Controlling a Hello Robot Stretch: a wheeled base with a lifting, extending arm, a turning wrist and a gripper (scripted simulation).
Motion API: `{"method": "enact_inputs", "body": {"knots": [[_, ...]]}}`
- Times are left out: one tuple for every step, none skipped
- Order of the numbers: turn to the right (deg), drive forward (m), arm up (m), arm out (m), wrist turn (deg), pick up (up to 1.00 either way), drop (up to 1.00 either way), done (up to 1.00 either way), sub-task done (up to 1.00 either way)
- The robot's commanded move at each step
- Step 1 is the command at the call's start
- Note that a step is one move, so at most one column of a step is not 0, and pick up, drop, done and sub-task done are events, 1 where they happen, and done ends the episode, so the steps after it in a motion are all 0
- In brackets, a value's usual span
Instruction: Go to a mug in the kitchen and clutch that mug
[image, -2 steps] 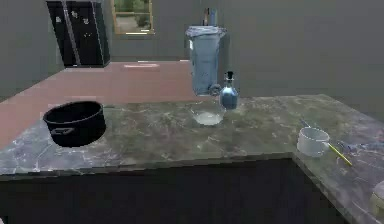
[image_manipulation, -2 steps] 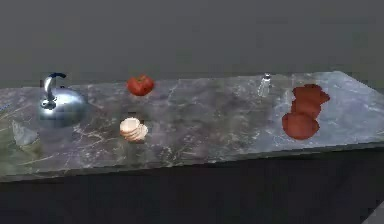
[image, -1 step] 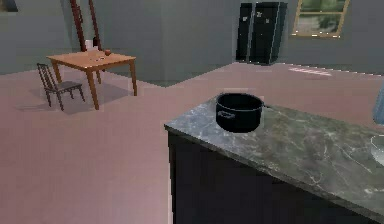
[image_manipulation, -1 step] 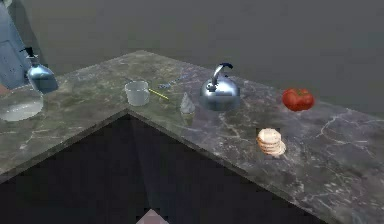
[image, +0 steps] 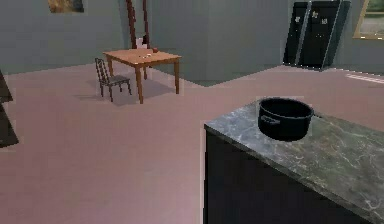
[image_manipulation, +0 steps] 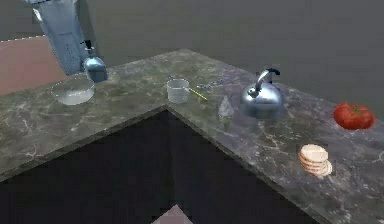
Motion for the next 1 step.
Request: {"method": "enact_inputs", "body": {"knots": [[0.0, 0.00, 0.50, 0.00, 0.0, 0.00, 0.00, 0.00, 0.00]]}}
